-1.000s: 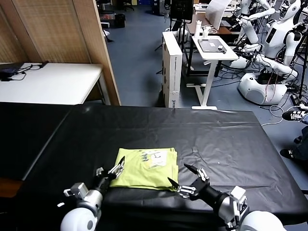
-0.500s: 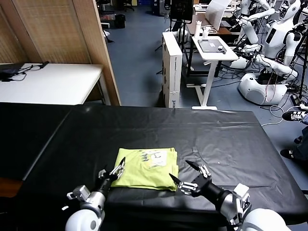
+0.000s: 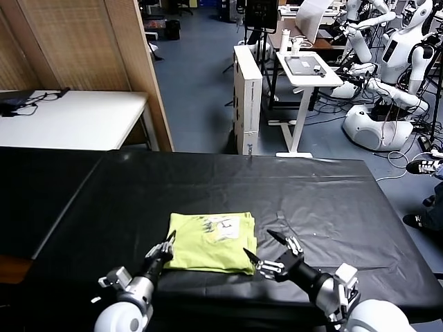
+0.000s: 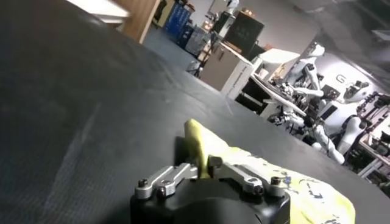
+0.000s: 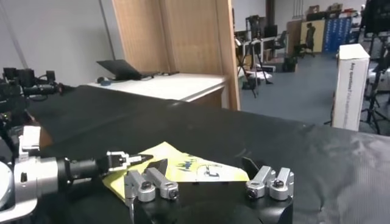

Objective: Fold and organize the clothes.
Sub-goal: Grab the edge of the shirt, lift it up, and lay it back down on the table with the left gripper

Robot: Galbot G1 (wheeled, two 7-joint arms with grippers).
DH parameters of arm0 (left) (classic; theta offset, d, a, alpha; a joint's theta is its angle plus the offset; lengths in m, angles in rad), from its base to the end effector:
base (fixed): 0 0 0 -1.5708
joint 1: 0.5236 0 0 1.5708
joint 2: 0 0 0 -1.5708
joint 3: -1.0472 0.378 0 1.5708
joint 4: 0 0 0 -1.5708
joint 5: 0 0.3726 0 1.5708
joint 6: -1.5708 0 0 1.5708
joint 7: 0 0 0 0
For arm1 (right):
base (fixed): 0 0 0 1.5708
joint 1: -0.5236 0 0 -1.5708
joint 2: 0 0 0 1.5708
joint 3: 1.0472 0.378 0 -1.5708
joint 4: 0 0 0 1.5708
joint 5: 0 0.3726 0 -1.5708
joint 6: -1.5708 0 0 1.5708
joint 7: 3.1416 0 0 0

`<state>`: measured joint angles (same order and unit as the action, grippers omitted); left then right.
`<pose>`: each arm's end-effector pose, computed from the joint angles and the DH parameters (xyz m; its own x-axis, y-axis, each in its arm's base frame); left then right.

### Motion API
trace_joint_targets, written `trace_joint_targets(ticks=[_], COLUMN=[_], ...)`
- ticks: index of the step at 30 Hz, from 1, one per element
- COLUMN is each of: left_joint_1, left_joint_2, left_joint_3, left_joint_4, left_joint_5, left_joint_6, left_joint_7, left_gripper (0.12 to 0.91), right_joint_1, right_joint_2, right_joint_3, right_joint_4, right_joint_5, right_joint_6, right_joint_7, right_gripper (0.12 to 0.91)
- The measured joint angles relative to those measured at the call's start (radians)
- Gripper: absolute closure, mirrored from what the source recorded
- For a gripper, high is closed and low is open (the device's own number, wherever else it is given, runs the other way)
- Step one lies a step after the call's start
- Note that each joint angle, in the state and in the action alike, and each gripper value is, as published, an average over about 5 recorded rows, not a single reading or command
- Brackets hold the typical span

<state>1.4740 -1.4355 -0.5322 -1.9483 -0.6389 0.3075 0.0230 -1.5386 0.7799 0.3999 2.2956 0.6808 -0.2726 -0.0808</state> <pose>0.2167 0.0354 -0.3601 -0.9307 0.2074 0.3011 0.0328 0.8675 -0.4964 0.1890 -0.0689 -0.2334 -0.7559 -0.6016 0.2584 -0.5977 0.7951 0.1029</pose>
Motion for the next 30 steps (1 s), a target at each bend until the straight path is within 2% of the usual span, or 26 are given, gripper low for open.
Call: trace_joint_targets(ticks=[5, 10, 17, 22, 26, 28, 30], left_joint_1=[-0.015, -0.004, 0.054, 0.106, 0.116, 0.111, 0.103], left_joint_2=[0.049, 0.167, 0.404, 0.533, 0.53, 0.495, 0.444], left_joint_3=[-0.028, -0.106, -0.313, -0.471, -0.502, -0.468, -0.399], left_joint_4=[-0.012, -0.016, -0.04, -0.079, -0.156, -0.199, -0.233], left_joint_5=[0.014, -0.025, -0.126, -0.153, -0.127, -0.098, -0.072], left_joint_6=[0.016, 0.014, -0.002, 0.009, 0.054, 0.073, 0.085], left_joint_7=[-0.006, 0.004, 0.015, -0.009, -0.053, -0.072, -0.09], left_gripper=[0.842, 0.842, 0.842, 0.842, 0.842, 0.842, 0.842], right_joint_1=[0.001, -0.003, -0.003, -0.005, -0.017, -0.024, -0.03], right_joint_2=[0.02, 0.049, 0.098, 0.121, 0.123, 0.119, 0.113], right_joint_3=[0.018, 0.032, 0.024, 0.01, 0.008, 0.012, 0.017], right_joint_4=[-0.02, -0.045, -0.075, -0.089, -0.087, -0.082, -0.076], right_joint_5=[-0.014, -0.034, -0.057, -0.072, -0.081, -0.083, -0.083], right_joint_6=[0.001, 0.006, 0.016, 0.017, 0.016, 0.016, 0.015], right_joint_7=[0.006, 0.008, 0.009, 0.008, 0.008, 0.008, 0.008], right_gripper=[0.118, 0.118, 0.118, 0.118, 0.118, 0.118, 0.118])
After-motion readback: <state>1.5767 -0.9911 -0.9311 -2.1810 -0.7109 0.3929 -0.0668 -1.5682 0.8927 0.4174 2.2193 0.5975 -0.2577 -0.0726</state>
